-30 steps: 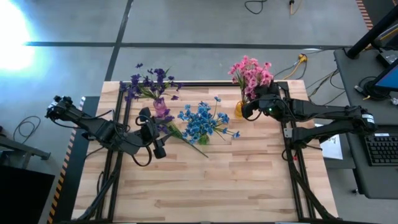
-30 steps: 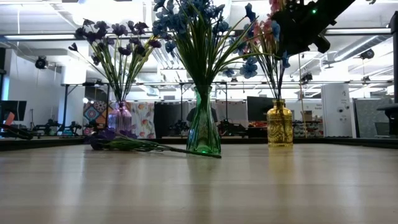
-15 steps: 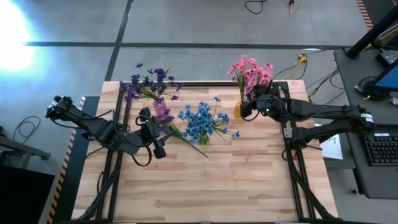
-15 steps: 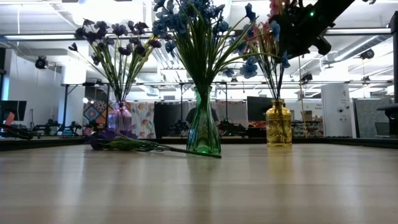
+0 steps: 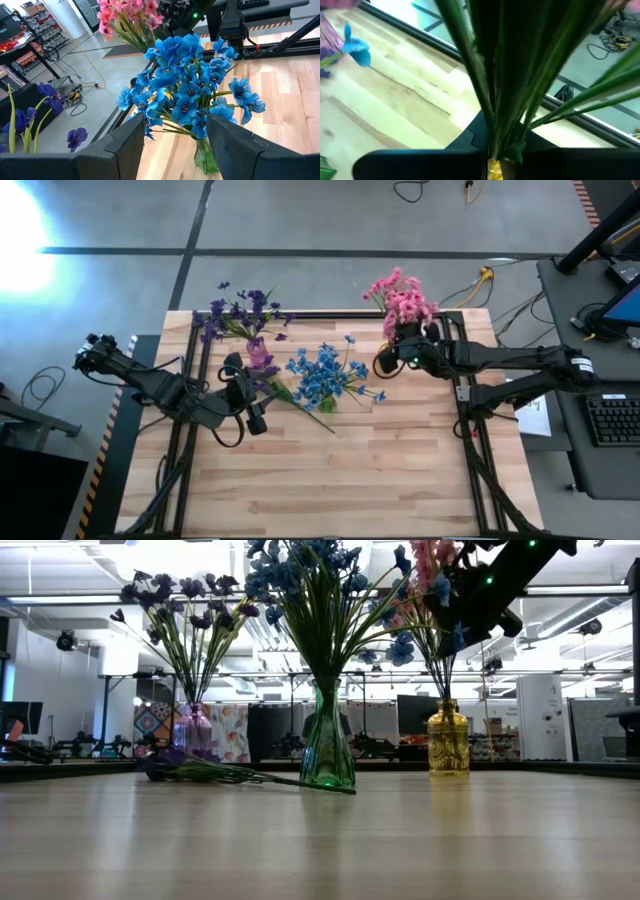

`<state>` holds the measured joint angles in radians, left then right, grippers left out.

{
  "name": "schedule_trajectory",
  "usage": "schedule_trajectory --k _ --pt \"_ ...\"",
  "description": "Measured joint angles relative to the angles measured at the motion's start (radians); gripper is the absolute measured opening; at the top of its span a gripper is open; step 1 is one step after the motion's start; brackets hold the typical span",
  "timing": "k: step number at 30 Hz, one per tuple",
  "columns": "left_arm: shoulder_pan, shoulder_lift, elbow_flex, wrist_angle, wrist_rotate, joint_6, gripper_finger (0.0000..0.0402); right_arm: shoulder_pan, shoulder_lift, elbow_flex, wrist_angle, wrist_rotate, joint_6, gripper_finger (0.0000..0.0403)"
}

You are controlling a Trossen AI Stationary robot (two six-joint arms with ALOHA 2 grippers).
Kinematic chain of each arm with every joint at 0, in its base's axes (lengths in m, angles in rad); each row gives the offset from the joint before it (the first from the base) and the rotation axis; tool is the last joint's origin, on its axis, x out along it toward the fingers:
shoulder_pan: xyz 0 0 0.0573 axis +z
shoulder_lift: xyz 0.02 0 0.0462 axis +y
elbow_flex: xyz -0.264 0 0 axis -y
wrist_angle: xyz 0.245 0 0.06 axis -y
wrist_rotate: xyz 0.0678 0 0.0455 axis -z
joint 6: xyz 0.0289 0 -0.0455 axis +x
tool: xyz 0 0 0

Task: Sort flowers into vase by color
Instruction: Put the pink flowers into the yellow vase

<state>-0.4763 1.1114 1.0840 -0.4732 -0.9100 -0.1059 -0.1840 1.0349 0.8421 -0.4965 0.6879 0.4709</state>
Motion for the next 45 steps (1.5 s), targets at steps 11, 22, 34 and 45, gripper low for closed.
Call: schedule_trajectory --k 11,22,34,45 --pt "0.000 0.000 0.000 -0.001 0.000 0.000 0.0197 0.000 0.060 0.000 -0.002 -0.004 -0.019 0.0012" --pt "0.000 0.000 0.000 -0.008 0.000 0.000 0.0197 0.002 0.086 0.000 0.002 0.046 -0.065 0.0013" --pt "0.000 0.000 0.000 -0.016 0.000 0.000 0.0197 0.003 0.088 0.000 0.006 0.073 -0.106 0.0044" --pt "0.000 0.000 0.000 -0.016 0.000 0.000 0.0197 0.039 0.080 0.000 -0.004 0.019 -0.130 0.0168"
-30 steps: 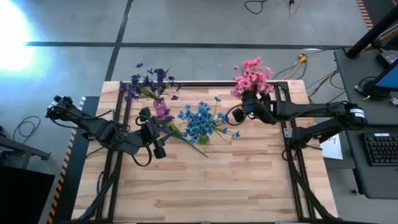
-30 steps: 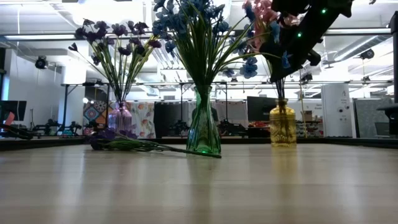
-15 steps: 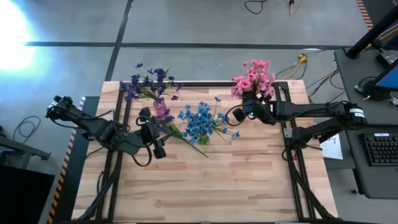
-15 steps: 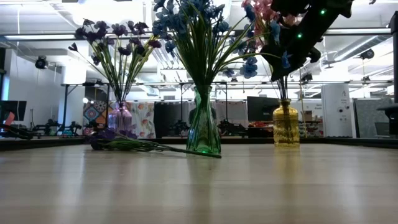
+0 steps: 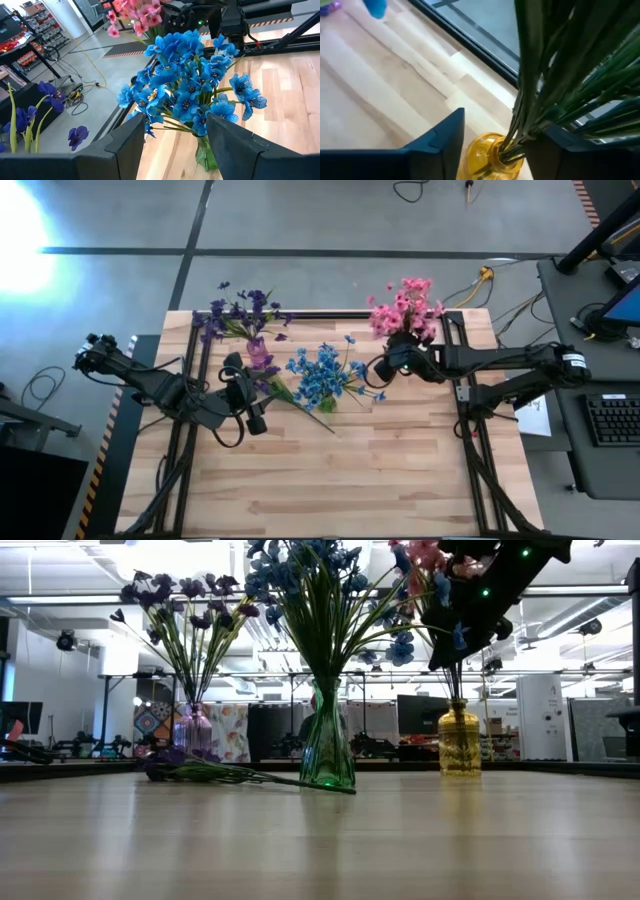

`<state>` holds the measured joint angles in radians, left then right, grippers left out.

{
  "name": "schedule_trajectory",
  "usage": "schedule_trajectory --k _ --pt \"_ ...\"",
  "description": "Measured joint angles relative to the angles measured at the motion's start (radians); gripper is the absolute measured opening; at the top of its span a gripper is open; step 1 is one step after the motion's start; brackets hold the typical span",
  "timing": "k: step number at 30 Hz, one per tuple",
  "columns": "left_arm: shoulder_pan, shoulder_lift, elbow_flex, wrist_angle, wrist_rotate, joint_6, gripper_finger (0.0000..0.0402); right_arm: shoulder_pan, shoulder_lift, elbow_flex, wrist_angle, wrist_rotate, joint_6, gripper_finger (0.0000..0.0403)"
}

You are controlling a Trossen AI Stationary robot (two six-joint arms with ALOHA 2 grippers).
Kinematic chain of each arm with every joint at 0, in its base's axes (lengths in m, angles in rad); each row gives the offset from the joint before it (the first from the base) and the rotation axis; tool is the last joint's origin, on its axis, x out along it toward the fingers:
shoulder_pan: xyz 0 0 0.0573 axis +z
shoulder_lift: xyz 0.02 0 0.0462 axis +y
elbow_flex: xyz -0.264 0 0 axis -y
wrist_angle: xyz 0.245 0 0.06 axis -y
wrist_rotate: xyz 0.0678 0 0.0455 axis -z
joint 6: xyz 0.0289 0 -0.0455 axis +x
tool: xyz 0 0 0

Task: Sort flowers into vase by color
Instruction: Put the pink flowers into the yellow vase

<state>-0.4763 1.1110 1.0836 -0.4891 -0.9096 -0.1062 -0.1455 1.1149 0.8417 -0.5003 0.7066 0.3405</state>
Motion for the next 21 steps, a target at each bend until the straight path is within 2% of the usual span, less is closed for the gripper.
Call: schedule_trajectory --k 7,21 --pt "0.000 0.000 0.000 0.001 0.000 0.000 0.0197 0.011 -0.009 0.000 -0.046 -0.010 0.017 0.0209" --pt "0.000 0.000 0.000 0.001 0.000 0.000 0.0197 0.010 -0.027 0.000 -0.098 -0.057 0.018 0.0212"
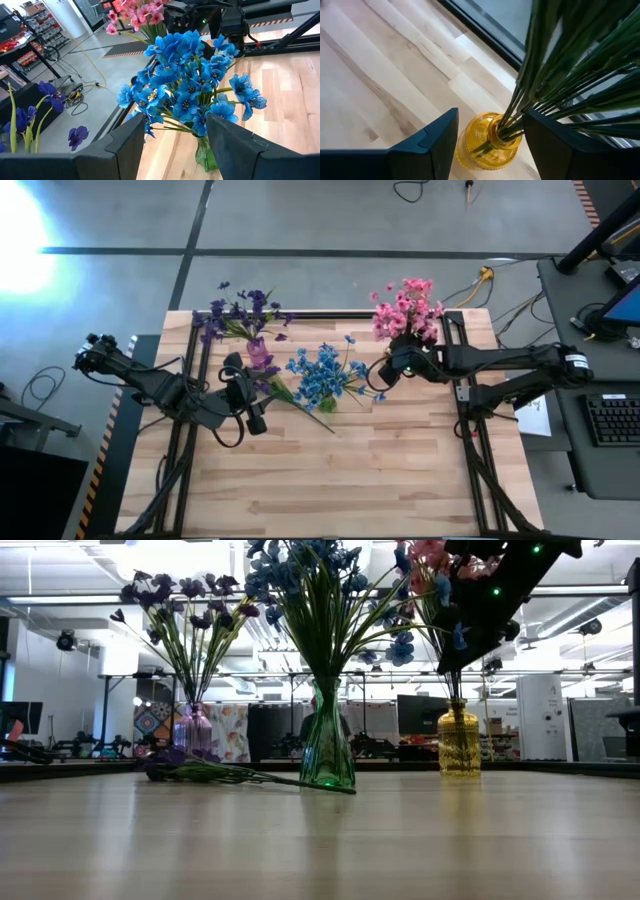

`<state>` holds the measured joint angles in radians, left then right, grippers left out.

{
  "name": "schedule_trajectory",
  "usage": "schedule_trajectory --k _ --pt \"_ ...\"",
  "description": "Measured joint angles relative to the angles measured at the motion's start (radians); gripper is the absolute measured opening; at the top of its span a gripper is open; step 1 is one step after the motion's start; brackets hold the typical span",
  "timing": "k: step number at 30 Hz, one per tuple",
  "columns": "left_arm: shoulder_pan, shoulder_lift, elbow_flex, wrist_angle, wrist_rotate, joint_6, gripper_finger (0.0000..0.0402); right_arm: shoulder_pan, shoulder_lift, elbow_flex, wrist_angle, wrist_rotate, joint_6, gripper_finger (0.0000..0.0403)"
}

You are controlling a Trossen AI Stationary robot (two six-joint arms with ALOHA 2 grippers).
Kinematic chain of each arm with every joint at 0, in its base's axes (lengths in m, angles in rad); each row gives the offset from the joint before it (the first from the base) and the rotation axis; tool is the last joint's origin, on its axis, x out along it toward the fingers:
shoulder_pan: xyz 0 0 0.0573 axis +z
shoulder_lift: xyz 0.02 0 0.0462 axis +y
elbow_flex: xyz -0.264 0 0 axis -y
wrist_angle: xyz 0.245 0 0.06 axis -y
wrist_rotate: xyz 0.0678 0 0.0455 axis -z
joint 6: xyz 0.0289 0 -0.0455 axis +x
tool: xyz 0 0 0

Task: Sort flowers into vase by color
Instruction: Put the pink flowers into the yellow vase, then put the violet flowers into the violet vase

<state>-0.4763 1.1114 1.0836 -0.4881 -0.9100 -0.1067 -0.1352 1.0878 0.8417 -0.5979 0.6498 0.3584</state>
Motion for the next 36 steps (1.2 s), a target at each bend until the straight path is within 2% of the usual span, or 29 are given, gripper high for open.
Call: schedule_trajectory --k 12,26,33,36 --pt "0.000 0.000 0.000 0.000 0.000 -0.007 0.0197 0.009 -0.016 0.033 -0.061 -0.057 0.042 0.0212" --pt "0.000 0.000 0.000 -0.001 0.000 -0.010 0.0197 0.095 -0.017 0.080 -0.131 -0.065 0.090 0.0212" --pt "0.000 0.000 0.000 -0.054 0.014 -0.091 0.0197 0.131 -0.017 0.085 -0.131 -0.083 0.102 0.0212" --pt "0.000 0.000 0.000 -0.092 0.070 -0.144 0.0197 0.143 -0.017 0.085 -0.131 -0.083 0.103 0.0212"
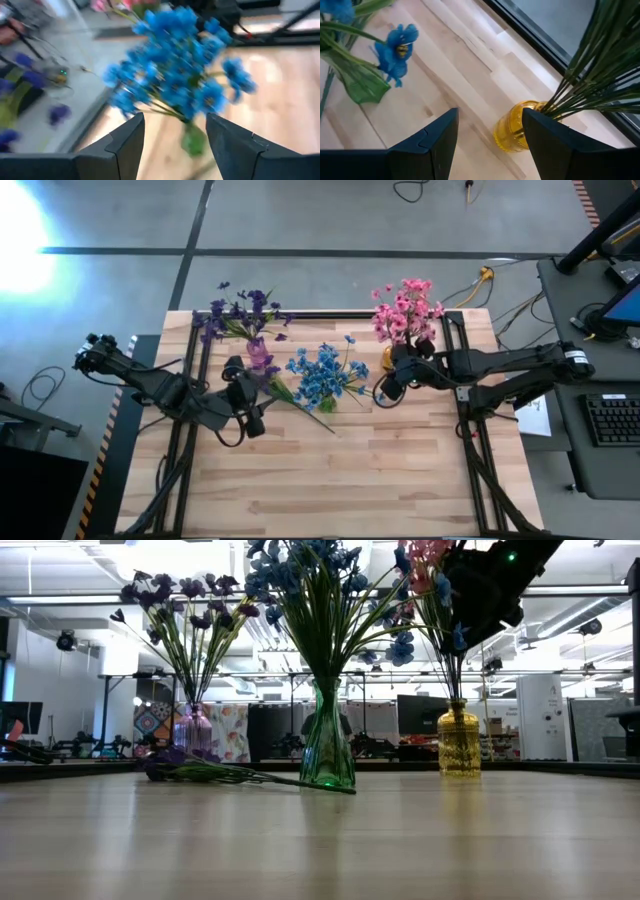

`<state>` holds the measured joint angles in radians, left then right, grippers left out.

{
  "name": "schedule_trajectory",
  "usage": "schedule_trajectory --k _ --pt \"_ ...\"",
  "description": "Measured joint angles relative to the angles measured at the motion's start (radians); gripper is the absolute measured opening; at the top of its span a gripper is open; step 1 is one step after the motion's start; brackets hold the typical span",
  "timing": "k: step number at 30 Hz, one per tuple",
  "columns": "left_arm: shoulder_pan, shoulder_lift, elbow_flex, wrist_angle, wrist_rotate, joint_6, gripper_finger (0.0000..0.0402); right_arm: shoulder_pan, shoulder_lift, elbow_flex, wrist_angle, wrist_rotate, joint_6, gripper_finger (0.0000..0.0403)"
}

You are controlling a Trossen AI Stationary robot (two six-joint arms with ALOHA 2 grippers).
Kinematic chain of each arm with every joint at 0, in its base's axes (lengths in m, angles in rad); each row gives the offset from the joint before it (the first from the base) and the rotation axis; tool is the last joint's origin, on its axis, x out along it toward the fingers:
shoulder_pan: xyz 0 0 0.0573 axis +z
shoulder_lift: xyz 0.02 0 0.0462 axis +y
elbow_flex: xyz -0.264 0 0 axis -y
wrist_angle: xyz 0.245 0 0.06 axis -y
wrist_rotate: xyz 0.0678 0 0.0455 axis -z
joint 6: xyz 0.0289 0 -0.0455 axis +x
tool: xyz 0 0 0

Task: Sort flowers into vase by color
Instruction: Put the violet flowers into the violet vase

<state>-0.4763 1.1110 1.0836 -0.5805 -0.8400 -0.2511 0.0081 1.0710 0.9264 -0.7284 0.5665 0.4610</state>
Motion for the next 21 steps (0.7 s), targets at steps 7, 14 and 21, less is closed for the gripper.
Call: schedule_trajectory --k 7,14,21 --pt "-0.001 0.000 0.000 -0.108 0.251 -0.093 0.0197 0.024 0.000 0.000 0.000 -0.027 0.000 0.0212" --pt "0.000 0.000 -0.034 -0.179 0.303 -0.139 0.0197 0.057 0.000 0.000 -0.001 -0.100 0.003 0.0212" --pt "0.000 0.000 -0.219 0.000 0.303 -0.129 0.0197 0.091 0.000 0.000 0.000 -0.104 0.004 0.0212"
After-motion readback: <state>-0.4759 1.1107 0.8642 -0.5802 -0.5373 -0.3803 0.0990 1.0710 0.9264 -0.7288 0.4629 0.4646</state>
